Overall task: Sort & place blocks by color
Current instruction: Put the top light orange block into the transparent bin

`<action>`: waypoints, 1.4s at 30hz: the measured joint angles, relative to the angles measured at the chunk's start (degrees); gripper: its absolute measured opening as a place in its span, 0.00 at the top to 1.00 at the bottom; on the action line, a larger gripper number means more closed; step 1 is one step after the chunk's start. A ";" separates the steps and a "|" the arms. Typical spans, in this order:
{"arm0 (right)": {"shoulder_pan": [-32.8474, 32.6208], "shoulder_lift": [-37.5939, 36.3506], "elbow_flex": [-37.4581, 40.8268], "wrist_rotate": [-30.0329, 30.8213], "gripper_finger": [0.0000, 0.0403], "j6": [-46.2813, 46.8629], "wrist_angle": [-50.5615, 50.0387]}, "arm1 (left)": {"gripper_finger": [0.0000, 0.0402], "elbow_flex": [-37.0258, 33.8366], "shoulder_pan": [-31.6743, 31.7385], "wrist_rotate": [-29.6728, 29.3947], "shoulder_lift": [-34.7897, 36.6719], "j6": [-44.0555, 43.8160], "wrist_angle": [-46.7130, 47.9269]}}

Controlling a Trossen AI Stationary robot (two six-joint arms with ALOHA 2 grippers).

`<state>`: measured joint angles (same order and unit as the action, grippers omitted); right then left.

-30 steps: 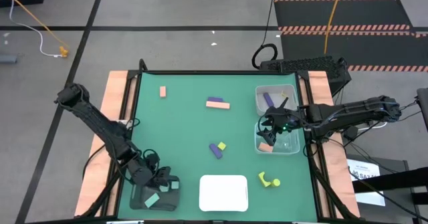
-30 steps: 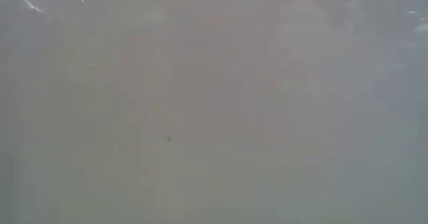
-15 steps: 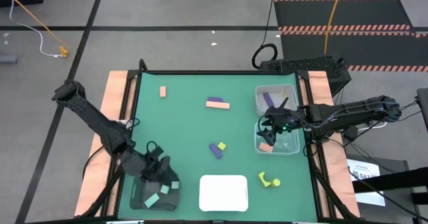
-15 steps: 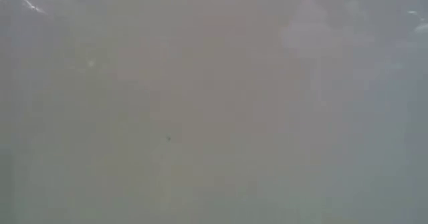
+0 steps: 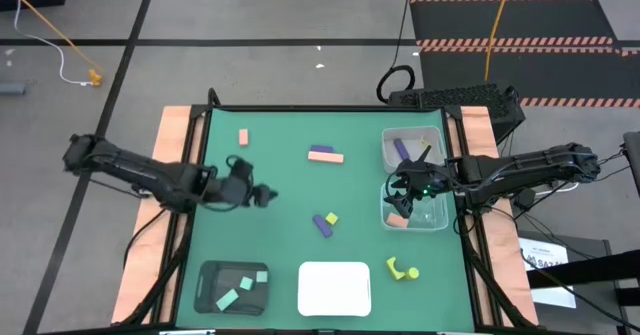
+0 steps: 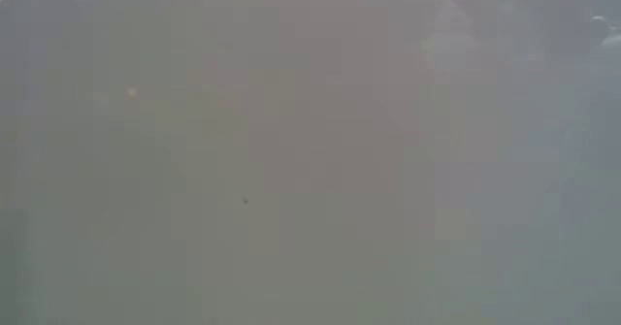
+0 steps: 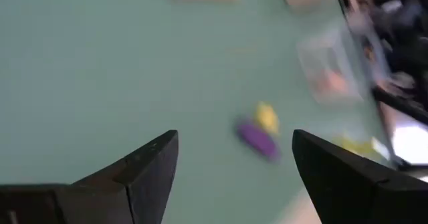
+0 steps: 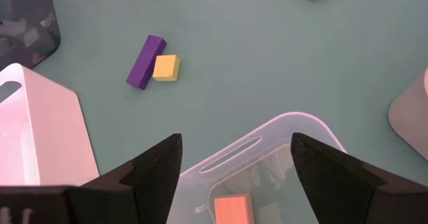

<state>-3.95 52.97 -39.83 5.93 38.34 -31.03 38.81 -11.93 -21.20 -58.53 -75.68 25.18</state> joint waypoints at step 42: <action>0.00 0.00 0.00 0.01 0.32 -0.01 0.00 | 0.27 -0.87 50.01 -1.33 -20.00 27.47 -3.89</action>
<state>-3.95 52.97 -39.83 5.93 38.33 -31.03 37.93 38.08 -22.53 -78.52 -48.21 21.29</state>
